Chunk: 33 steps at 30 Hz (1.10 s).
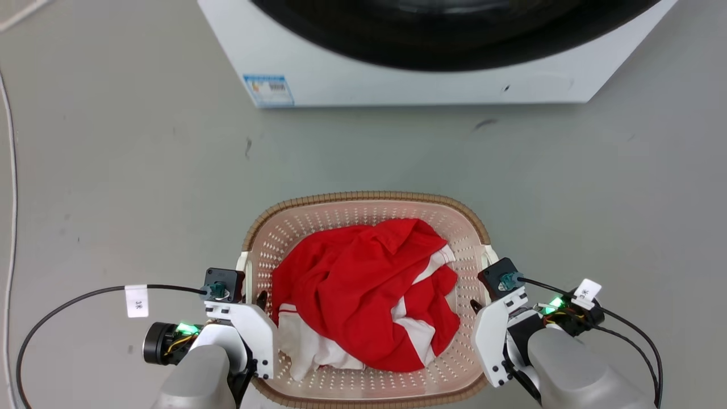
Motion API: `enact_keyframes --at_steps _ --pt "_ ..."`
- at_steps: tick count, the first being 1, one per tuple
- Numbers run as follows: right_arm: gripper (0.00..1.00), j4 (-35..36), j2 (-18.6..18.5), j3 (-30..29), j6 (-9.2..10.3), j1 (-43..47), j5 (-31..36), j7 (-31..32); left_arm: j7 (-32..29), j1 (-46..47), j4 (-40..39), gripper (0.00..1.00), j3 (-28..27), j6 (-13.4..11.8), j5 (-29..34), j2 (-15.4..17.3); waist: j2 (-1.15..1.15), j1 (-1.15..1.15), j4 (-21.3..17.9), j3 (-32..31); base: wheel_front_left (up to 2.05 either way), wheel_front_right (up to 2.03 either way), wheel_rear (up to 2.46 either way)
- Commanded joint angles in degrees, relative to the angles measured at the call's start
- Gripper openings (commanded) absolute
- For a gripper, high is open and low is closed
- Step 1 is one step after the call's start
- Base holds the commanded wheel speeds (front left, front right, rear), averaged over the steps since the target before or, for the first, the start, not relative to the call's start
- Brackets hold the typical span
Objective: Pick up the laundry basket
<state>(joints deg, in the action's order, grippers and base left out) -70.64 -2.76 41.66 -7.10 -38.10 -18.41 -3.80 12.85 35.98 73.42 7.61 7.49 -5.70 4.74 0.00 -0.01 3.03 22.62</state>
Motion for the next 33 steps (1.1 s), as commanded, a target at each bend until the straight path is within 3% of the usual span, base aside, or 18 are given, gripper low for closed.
enact_keyframes --at_steps 1,12,23,33 --pt "0.00 -0.15 -0.20 1.24 -0.70 0.73 0.19 0.57 -0.15 -0.16 -0.25 0.00 0.98 -0.09 0.25 0.85 0.00 0.01 -1.44 -2.87 0.00 0.00 0.00" --pt "0.00 -0.51 -0.12 6.22 -0.72 3.32 -6.11 5.80 -7.78 -1.75 0.18 0.00 7.77 -0.07 -4.62 0.04 0.00 0.01 -3.15 -11.91 0.00 0.00 0.00" --pt "0.00 -1.57 -0.87 10.34 -0.72 5.39 -10.79 9.10 -14.87 -4.18 -1.02 0.00 15.57 0.06 -11.98 -0.08 0.00 0.01 -2.43 -19.74 0.00 0.00 0.00" --pt "0.00 -1.78 -1.86 13.28 -0.69 5.94 -14.18 9.73 -18.23 -6.22 -3.38 0.00 21.01 0.06 -19.20 1.66 0.00 0.01 -1.45 -22.20 0.00 0.00 0.00"
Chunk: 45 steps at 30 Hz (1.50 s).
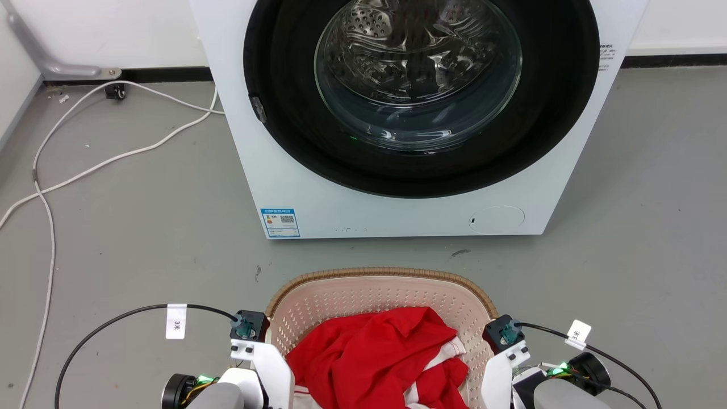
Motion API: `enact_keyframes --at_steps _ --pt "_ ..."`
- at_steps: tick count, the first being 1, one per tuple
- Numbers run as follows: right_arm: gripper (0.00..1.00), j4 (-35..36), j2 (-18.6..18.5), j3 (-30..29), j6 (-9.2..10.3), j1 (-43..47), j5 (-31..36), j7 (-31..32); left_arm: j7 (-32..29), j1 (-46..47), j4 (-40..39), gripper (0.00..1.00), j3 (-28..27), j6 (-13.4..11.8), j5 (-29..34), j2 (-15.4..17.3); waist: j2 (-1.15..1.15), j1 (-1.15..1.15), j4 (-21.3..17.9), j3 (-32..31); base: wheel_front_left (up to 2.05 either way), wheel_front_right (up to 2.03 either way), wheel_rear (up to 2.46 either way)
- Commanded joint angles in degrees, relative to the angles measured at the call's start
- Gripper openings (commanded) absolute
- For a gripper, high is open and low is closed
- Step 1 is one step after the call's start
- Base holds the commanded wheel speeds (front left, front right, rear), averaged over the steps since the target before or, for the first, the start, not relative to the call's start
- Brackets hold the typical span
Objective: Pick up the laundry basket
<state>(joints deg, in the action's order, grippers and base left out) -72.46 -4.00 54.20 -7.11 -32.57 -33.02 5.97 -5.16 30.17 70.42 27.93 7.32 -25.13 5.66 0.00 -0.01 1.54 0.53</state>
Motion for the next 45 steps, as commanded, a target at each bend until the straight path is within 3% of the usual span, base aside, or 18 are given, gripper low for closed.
enact_keyframes --at_steps 1,17,45 --pt "0.00 0.07 -0.68 1.04 -0.68 0.40 0.10 0.01 -0.33 -0.53 -0.56 0.00 1.12 0.23 -0.42 0.94 0.00 0.01 0.06 -0.24 0.00 0.00 0.00" --pt "0.00 0.46 -1.44 5.50 -0.67 1.00 -4.95 1.04 -2.64 -1.55 -1.16 0.00 7.55 0.23 -8.12 2.53 0.00 0.01 -0.44 -2.29 0.00 0.00 0.00" --pt "0.00 0.35 -1.72 12.00 -0.67 2.19 -12.12 2.98 -4.33 -2.13 -0.04 0.00 15.48 0.17 -15.99 3.71 0.00 0.01 0.04 -4.18 0.00 0.00 0.00"
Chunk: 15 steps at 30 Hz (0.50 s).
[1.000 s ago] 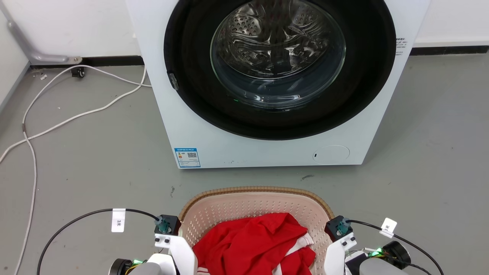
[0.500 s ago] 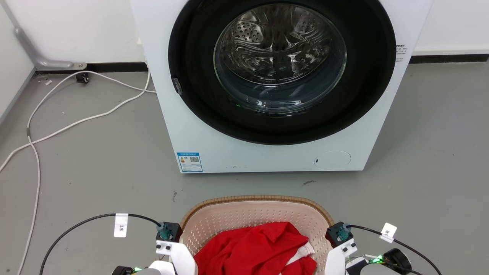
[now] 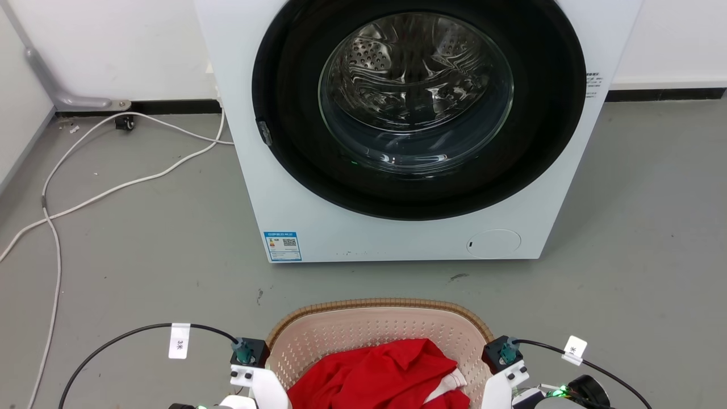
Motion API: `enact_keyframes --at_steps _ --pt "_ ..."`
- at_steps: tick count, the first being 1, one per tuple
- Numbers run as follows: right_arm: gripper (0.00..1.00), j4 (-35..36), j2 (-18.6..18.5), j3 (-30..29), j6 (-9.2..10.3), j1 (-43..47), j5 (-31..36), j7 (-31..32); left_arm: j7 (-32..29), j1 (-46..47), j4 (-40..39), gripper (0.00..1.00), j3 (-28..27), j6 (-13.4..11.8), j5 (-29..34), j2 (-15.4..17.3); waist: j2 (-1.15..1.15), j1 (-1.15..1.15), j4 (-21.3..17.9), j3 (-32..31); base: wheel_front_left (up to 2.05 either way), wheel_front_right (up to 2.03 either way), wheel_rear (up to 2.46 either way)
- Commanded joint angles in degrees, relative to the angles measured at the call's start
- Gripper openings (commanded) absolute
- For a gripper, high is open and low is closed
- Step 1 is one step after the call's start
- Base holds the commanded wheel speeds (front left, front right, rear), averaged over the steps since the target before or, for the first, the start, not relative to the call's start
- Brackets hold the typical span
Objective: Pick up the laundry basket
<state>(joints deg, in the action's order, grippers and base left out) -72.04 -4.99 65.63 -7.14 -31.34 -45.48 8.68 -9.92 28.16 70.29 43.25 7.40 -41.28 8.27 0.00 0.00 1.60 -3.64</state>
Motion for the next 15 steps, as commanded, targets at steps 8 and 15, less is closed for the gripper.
enact_keyframes --at_steps 8,15 --pt "0.00 -0.03 -0.77 2.18 -0.64 0.74 -1.21 0.55 0.44 0.06 0.19 0.00 1.83 0.10 -1.47 1.20 0.00 0.00 -0.11 0.01 0.00 0.00 0.00" --pt "0.00 -0.06 -0.86 3.40 -0.64 0.53 -2.47 0.47 0.56 0.39 0.37 0.00 3.11 0.11 -2.65 1.30 0.00 0.00 -0.13 0.06 0.00 0.00 0.00"
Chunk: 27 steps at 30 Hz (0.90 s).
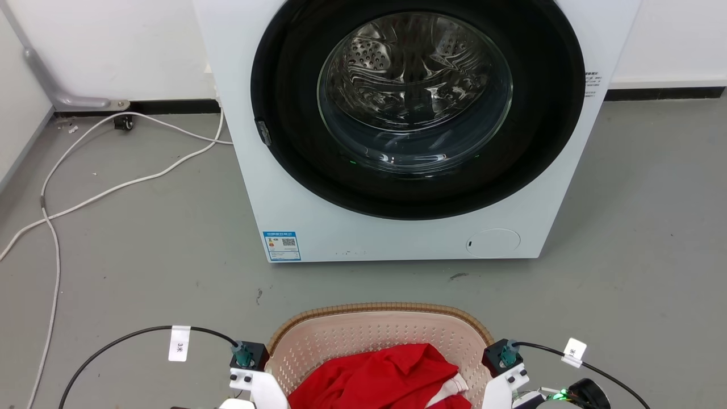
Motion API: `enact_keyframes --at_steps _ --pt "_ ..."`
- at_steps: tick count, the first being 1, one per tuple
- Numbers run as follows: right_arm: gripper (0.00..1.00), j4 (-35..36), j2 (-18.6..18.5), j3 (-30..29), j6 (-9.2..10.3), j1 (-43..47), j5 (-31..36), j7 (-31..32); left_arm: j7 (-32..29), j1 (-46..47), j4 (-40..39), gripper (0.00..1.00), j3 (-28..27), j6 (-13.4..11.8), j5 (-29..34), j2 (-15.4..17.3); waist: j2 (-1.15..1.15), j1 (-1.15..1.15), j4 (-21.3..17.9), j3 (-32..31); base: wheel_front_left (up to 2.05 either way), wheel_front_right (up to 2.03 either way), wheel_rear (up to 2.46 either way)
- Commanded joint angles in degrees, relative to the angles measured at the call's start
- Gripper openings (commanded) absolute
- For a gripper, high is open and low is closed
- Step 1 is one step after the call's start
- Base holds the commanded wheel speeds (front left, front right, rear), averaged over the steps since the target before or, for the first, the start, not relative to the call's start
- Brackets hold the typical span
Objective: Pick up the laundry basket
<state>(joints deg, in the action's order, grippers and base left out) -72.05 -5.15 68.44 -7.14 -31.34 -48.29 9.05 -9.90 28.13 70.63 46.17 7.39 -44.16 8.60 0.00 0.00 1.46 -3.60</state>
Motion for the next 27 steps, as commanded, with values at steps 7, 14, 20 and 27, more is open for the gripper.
enact_keyframes --at_steps 7,14,20,27 --pt "0.00 0.01 -0.73 1.62 -0.65 0.35 -0.76 0.13 0.73 0.77 0.30 0.00 1.32 0.12 -0.95 1.07 0.00 0.00 0.00 0.11 0.00 0.00 0.00" --pt "0.00 -0.01 -0.76 2.47 -0.65 0.28 -1.63 -0.06 1.05 1.03 0.51 0.00 2.42 0.12 -1.99 1.14 0.00 0.00 -0.01 0.21 0.00 0.00 0.00" --pt "0.00 -0.12 -0.79 3.01 -0.65 0.11 -2.13 -0.14 1.45 1.27 0.66 0.00 3.20 0.12 -2.80 1.09 0.00 0.00 0.06 0.39 0.00 0.00 0.00" --pt "0.00 -0.29 -0.87 3.55 -0.65 -0.02 -2.67 -0.25 1.74 1.34 0.91 0.00 4.09 0.12 -3.73 1.05 0.00 0.00 0.03 0.53 0.00 0.00 0.00"
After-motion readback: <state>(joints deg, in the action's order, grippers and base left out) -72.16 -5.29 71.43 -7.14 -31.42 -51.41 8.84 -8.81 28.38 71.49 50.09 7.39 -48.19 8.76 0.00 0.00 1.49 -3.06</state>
